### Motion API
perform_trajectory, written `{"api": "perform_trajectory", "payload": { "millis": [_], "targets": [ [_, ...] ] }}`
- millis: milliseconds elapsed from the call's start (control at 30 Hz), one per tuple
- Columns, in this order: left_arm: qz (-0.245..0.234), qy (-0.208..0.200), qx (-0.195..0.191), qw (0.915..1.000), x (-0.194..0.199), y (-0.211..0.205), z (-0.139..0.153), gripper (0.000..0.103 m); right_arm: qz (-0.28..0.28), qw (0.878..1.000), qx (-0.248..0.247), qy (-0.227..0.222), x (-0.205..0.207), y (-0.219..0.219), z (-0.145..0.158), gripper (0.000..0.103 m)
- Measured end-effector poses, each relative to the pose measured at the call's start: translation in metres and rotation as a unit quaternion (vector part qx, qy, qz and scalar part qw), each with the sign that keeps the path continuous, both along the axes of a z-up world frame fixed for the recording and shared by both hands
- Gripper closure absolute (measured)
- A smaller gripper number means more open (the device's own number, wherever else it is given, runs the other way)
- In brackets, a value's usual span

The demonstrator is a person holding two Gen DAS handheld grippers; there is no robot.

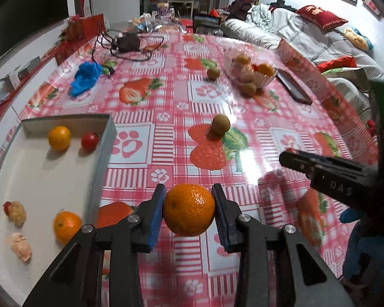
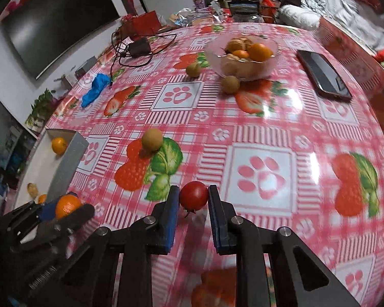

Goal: Organize fruits
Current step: 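Carry the mandarin and cherry tomato over the white tray with both grippers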

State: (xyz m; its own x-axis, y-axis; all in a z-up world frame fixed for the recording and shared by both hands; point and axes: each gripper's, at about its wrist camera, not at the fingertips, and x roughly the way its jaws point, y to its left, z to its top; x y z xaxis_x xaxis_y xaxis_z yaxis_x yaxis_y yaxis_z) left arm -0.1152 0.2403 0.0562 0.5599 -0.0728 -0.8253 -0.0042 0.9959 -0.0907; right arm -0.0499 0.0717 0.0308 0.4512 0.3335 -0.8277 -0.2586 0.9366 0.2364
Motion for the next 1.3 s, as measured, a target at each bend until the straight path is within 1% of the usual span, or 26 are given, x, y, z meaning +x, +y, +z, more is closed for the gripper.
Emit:
{"api": "perform_trajectory", "payload": {
  "millis": [133,233,367,533,633,700,767,867,933,1100,1300],
  "targets": [
    [0.008,-0.009,-0.001,0.9999,-0.01,0.014,0.021,0.063,0.004,1.0,-0.006,-0.004,-0.012,0.0,0.008,0.079],
    [0.016,-0.015,0.001,0.9998,-0.016,0.028,0.037,0.063,0.006,1.0,0.004,-0.001,-0.016,0.003,0.014,0.079],
    [0.028,-0.033,0.01,0.999,-0.025,0.054,0.061,0.063,0.018,1.0,0.01,-0.01,-0.018,0.02,0.035,0.079],
    [0.053,-0.06,0.021,0.9966,-0.033,0.099,0.097,0.063,0.053,0.998,0.028,-0.026,-0.017,0.058,0.071,0.079],
    [0.069,-0.071,0.039,0.9943,-0.037,0.123,0.111,0.063,0.08,0.995,0.038,-0.034,-0.018,0.086,0.09,0.079],
    [0.08,-0.075,0.046,0.9929,-0.04,0.138,0.114,0.063,0.099,0.994,0.039,-0.039,-0.019,0.105,0.099,0.079],
    [0.093,-0.072,0.05,0.9918,-0.042,0.153,0.11,0.063,0.119,0.991,0.037,-0.042,-0.021,0.125,0.106,0.079],
    [0.11,-0.055,0.049,0.9912,-0.044,0.17,0.092,0.063,0.149,0.987,0.031,-0.041,-0.025,0.157,0.107,0.079],
    [0.12,-0.036,0.051,0.9908,-0.044,0.177,0.073,0.063,0.166,0.985,0.025,-0.03,-0.024,0.181,0.098,0.079],
    [0.13,0.007,0.048,0.9903,-0.044,0.184,0.029,0.063,0.188,0.982,0.016,0.008,-0.02,0.222,0.066,0.079],
    [0.13,0.026,0.042,0.9903,-0.047,0.187,0.004,0.063,0.2,0.979,-0.002,0.035,-0.018,0.249,0.039,0.079]
  ]
}}
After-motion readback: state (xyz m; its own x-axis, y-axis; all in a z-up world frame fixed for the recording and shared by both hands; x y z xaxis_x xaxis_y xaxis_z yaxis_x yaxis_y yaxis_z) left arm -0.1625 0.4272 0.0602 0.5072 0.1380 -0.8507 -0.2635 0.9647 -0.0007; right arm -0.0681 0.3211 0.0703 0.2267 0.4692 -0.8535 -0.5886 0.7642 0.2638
